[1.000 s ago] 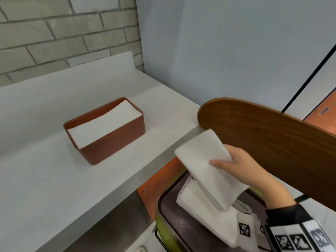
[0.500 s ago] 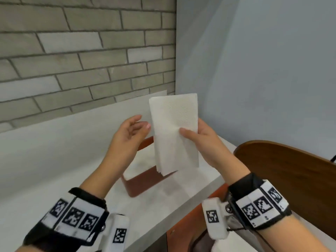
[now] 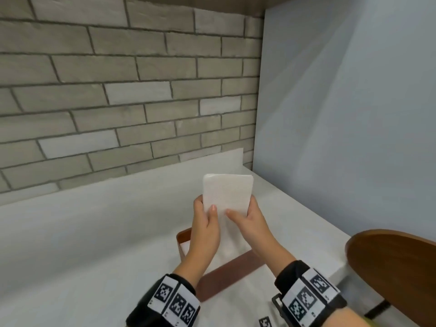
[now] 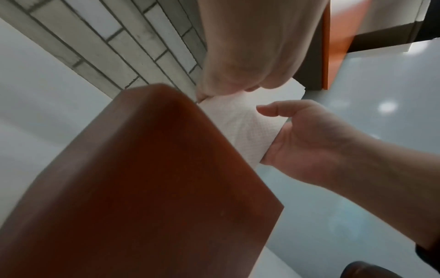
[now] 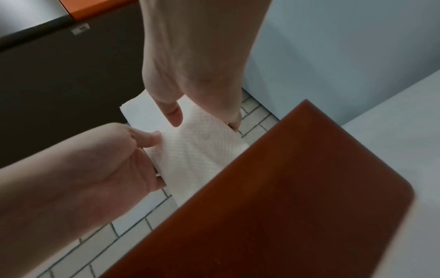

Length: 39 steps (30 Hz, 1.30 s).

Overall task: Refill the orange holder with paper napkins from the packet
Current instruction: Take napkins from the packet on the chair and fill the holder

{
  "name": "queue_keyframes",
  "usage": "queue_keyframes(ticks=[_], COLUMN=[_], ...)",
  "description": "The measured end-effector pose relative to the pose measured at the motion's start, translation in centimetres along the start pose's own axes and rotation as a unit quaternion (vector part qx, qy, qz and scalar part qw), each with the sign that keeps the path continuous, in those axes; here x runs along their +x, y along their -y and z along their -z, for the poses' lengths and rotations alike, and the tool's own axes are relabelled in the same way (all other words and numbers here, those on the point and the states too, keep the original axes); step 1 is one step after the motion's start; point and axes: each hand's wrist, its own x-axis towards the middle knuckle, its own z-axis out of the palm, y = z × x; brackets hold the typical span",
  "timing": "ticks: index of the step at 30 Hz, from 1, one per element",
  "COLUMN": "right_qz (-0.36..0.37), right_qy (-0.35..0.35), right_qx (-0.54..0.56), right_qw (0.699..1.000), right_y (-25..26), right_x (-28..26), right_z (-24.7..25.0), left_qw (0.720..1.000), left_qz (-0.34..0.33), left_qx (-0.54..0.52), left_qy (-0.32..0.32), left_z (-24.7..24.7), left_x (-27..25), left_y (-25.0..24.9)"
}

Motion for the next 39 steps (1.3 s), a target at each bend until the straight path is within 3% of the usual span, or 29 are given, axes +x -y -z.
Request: queue_keyframes(ticks=[7,12,16,21,26,29,32,36,39], right_qz=[0.002,0.04,0.024,-0.017,-0.012,-0.005,0.054,0.119,0.111], right_qy=[0.004,0.0,-0.007,-0.013,-0.011,-0.01,-0.044,-0.07,0.007], right_qx=[0.008,0.035,0.027,0.018,0.01,-0.002,0.001,-0.033,-0.104], right_qw=[1.0,0.999,0.999,1.0,1.0,1.0,0.998,0.99,0.988], right_y=[0.3,1.5,0.5,-1.5,-1.7,-1.6,0.0,3.3,4.9], right_x=[0.6,1.2,1.0,0.4,0.8,0.8,1.8,3.2,3.8], right_z=[-0.3,0.1,0.2,0.1,0.2,0.3,1.4,3.8,5.5], left_qw=[1.0,0.998,1.0,0.996,0.995,0.995,0.995,0.981,0.959], left_qz=[-0.008,-0.054,-0.011,0.043,0.081,0.066,0.03,-0.015,-0.027], left_qx=[0.019,-0.005,-0.02,0.036,0.056,0.07,0.095,0.186,0.253], left_qy=[-0.019,-0.041,0.018,0.069,0.023,-0.003,-0.02,0.057,0.127], left_z=[0.0,0.0,-0.1,-0.2,-0.3,-0.1,1.3,4.0,5.8], left_x=[0.5,1.0,1.3,0.7,0.8,0.6,1.5,3.4,4.3], left_y=[0.7,-0.6,-0.2,1.9,2.4,2.2,1.1,-1.6,-3.3])
